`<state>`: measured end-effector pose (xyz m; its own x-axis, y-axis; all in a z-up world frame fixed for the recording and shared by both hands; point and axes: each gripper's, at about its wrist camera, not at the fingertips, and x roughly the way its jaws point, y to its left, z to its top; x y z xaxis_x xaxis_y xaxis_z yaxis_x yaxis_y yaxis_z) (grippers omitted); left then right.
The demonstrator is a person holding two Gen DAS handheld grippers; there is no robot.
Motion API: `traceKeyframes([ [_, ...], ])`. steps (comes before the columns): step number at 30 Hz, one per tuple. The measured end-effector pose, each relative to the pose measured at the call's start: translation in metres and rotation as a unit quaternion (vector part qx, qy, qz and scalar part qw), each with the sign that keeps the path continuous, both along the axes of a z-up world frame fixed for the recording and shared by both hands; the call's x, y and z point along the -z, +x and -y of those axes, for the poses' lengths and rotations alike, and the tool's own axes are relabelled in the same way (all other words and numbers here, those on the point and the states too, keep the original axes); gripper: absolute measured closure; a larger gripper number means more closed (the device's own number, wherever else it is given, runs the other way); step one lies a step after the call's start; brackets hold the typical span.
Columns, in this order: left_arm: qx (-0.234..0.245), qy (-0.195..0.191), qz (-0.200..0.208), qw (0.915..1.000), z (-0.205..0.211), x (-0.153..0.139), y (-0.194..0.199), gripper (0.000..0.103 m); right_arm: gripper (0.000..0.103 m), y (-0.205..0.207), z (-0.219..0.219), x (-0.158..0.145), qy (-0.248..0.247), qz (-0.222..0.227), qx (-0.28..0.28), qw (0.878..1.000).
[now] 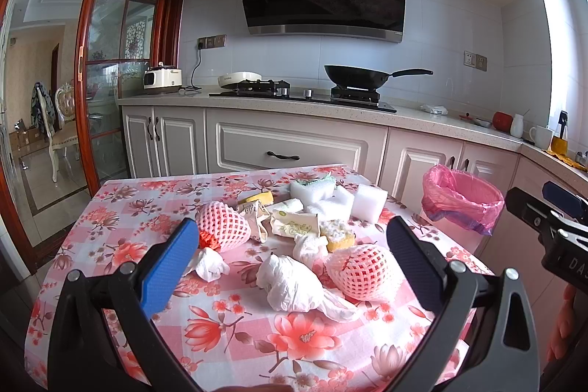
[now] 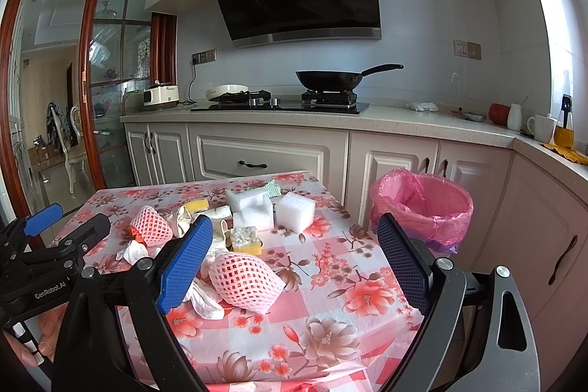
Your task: Collect trash
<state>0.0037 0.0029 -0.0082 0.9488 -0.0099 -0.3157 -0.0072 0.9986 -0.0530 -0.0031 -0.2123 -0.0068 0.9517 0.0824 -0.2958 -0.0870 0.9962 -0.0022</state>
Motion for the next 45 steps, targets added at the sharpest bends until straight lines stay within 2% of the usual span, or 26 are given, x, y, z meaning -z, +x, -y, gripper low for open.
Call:
traceKeyframes([
  [45,0.000,0.000,0.000,1.0000,0.0006,-0.0006,-0.0017,0.004,0.017,0.0012,-0.0005,0.0021,0.002,-0.002,-0.001,1.000],
])
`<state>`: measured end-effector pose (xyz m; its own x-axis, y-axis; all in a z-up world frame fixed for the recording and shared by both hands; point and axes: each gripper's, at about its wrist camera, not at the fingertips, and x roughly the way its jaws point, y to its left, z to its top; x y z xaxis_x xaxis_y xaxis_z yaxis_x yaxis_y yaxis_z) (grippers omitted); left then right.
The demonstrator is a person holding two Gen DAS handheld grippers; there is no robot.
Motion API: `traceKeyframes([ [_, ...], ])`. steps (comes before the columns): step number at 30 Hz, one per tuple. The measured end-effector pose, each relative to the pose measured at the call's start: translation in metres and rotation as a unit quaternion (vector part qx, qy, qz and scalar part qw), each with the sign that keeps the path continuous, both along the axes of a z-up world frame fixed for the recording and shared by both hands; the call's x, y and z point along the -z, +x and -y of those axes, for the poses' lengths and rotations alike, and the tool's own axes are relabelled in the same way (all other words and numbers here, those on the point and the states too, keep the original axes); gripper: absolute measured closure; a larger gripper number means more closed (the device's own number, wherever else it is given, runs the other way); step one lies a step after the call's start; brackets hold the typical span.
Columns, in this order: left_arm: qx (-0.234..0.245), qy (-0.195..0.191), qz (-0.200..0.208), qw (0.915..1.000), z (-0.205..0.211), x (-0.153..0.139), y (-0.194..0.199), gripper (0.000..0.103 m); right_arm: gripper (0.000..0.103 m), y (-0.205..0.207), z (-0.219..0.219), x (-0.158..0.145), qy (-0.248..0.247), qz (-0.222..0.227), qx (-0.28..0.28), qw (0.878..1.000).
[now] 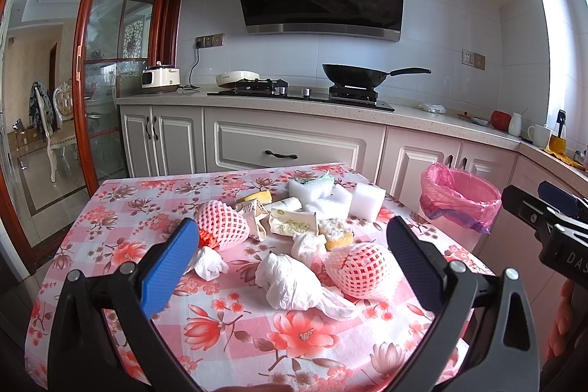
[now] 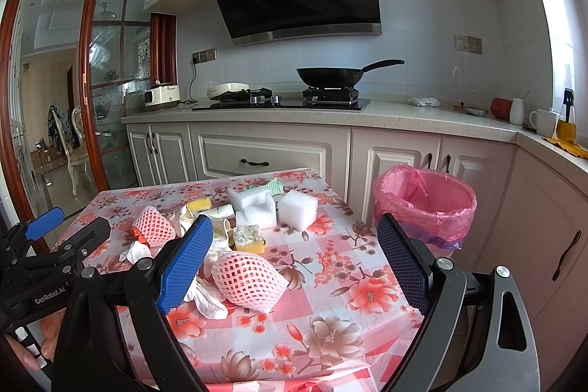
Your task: Collect trash
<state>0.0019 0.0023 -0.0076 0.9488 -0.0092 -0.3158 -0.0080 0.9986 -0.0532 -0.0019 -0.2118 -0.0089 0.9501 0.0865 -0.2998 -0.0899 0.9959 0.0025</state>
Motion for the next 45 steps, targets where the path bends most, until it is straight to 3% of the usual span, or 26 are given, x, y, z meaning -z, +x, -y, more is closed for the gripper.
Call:
traceKeyframes([
  [24,0.005,0.013,-0.003,0.9999,-0.005,0.012,-0.001,0.004,0.017,0.006,-0.009,0.018,-0.001,-0.016,-0.004,1.000],
  [33,-0.026,0.001,-0.058,0.9979,-0.050,0.046,0.027,0.004,0.017,0.065,-0.018,0.059,-0.001,-0.099,-0.029,0.995],
  [38,-0.032,-0.024,-0.113,0.9928,-0.073,0.076,0.056,0.005,0.017,0.109,-0.031,0.088,0.021,-0.161,-0.058,0.985],
  [45,-0.041,-0.027,-0.169,0.9843,-0.081,0.107,0.086,0.005,0.017,0.161,-0.044,0.116,0.042,-0.218,-0.086,0.971],
])
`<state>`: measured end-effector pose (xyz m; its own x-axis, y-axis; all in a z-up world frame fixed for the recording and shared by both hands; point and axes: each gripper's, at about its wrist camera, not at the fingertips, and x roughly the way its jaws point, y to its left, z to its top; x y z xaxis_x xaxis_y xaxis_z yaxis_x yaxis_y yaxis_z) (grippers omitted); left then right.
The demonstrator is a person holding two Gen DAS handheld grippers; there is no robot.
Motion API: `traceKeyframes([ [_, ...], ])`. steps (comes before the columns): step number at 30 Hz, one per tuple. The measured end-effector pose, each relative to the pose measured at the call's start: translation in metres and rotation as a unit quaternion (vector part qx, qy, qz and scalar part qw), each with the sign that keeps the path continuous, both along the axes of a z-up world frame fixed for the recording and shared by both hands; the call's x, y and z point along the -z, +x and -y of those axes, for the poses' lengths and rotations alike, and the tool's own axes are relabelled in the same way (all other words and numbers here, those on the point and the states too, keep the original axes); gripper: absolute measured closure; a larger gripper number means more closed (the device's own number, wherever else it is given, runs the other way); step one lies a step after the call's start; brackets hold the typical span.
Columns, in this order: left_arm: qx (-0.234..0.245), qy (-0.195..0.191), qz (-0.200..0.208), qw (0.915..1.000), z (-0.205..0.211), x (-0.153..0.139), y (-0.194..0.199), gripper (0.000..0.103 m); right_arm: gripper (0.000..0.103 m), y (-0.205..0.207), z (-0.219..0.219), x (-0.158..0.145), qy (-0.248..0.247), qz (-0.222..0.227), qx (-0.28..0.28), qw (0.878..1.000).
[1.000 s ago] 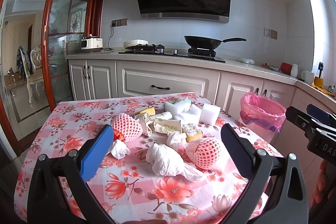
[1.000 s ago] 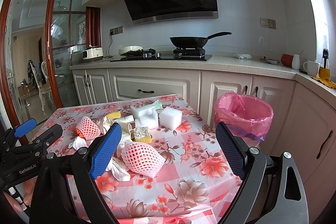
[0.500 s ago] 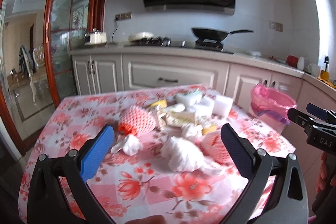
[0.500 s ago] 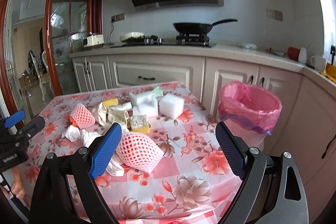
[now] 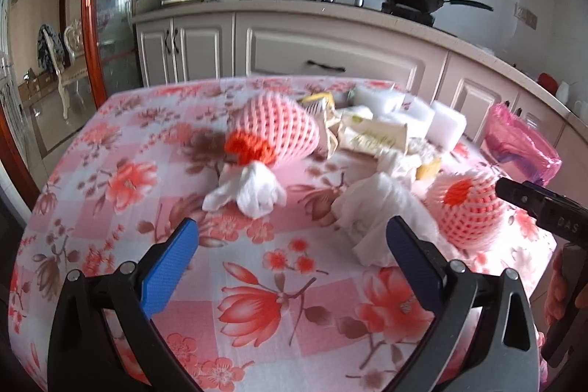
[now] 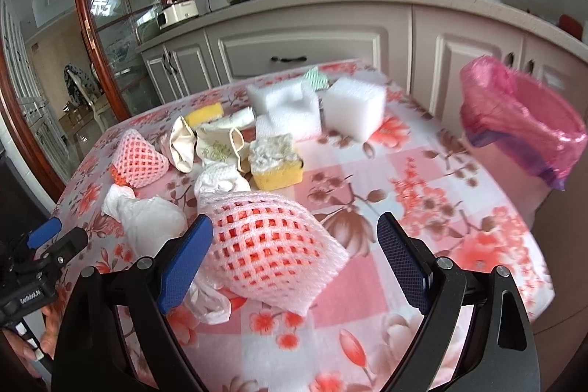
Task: Collect trash
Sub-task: 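Reach the right tool to the pink foam net and close on it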
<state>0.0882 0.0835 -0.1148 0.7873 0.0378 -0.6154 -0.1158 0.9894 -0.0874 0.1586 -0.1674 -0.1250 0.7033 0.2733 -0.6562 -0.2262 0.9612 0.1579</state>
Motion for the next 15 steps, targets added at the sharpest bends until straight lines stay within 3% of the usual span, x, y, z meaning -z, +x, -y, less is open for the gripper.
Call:
traceKeyframes([
  [8,0.035,-0.023,-0.036,0.9985,0.014,0.014,0.019,0.005,0.019,0.033,-0.014,0.025,0.036,-0.039,-0.047,0.997],
  [11,0.052,-0.011,-0.040,0.9978,0.028,0.016,0.025,0.005,0.035,0.034,-0.014,0.027,0.047,-0.040,-0.061,0.996],
  [15,0.072,-0.003,-0.045,0.9964,0.040,0.016,0.036,0.005,0.051,0.025,-0.010,0.018,0.027,-0.003,-0.070,0.997],
])
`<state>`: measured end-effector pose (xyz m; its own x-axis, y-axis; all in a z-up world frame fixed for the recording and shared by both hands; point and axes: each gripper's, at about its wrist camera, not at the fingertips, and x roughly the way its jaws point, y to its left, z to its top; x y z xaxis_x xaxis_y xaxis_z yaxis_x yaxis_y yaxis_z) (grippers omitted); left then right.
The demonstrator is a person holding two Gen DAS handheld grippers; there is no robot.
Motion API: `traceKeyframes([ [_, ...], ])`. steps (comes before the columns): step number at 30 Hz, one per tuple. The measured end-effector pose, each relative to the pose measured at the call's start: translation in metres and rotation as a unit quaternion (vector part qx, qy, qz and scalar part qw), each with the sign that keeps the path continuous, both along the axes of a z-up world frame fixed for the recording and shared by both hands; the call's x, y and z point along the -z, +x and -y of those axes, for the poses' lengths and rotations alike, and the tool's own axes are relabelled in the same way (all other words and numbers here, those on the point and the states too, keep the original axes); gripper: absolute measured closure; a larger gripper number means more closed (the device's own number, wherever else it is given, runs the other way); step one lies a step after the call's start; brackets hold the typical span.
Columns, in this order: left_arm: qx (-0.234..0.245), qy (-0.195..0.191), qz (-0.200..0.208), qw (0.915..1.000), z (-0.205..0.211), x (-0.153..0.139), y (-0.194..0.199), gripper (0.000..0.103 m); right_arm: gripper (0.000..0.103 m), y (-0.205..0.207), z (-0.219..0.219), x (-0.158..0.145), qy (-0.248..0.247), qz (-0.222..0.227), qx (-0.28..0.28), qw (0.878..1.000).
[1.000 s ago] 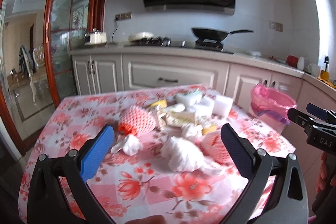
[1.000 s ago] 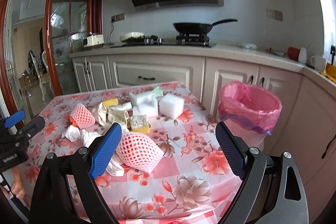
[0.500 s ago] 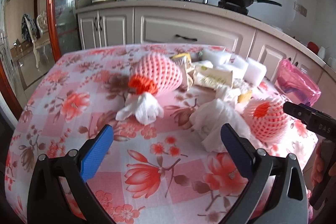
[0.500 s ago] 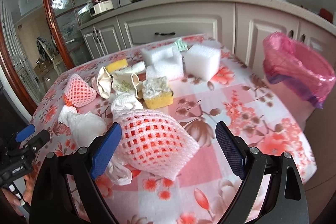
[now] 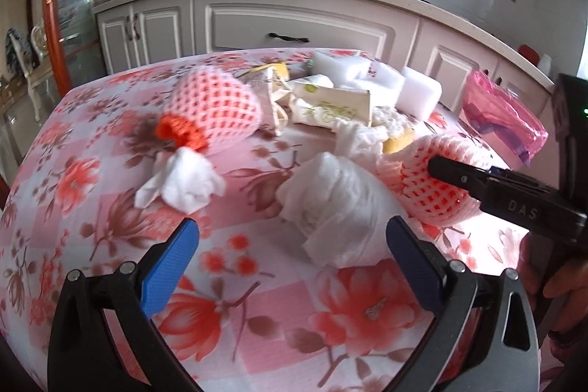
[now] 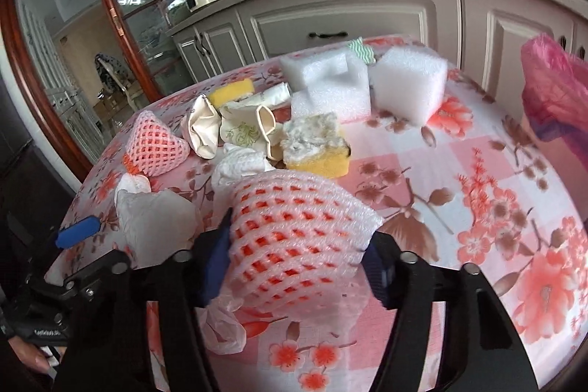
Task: Collect trash
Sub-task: 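Reach the right tool to the pink foam net and close on it, then carry the pink net to the bin with the right tool while the left tool grasps a white tissue bundle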
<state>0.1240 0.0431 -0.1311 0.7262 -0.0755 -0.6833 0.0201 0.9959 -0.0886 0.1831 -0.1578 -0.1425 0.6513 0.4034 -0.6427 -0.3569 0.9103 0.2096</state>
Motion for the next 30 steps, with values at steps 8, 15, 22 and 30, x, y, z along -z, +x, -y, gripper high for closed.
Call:
traceKeyframes([
  [8,0.033,0.008,-0.002,0.9994,0.025,0.002,0.026,0.013,0.059,-0.008,0.038,-0.009,0.009,0.014,0.035,0.999],
  [15,0.058,0.022,-0.001,0.9981,0.042,0.008,0.031,0.052,0.060,-0.018,0.051,-0.012,0.010,0.021,0.051,0.998],
  [22,0.069,0.031,0.031,0.9966,0.047,-0.004,0.016,0.062,0.060,-0.024,0.058,-0.018,0.014,0.038,0.065,0.997],
  [30,0.117,0.036,0.098,0.9876,0.085,-0.045,0.023,0.063,0.060,-0.025,0.097,-0.049,0.014,0.087,0.120,0.989],
])
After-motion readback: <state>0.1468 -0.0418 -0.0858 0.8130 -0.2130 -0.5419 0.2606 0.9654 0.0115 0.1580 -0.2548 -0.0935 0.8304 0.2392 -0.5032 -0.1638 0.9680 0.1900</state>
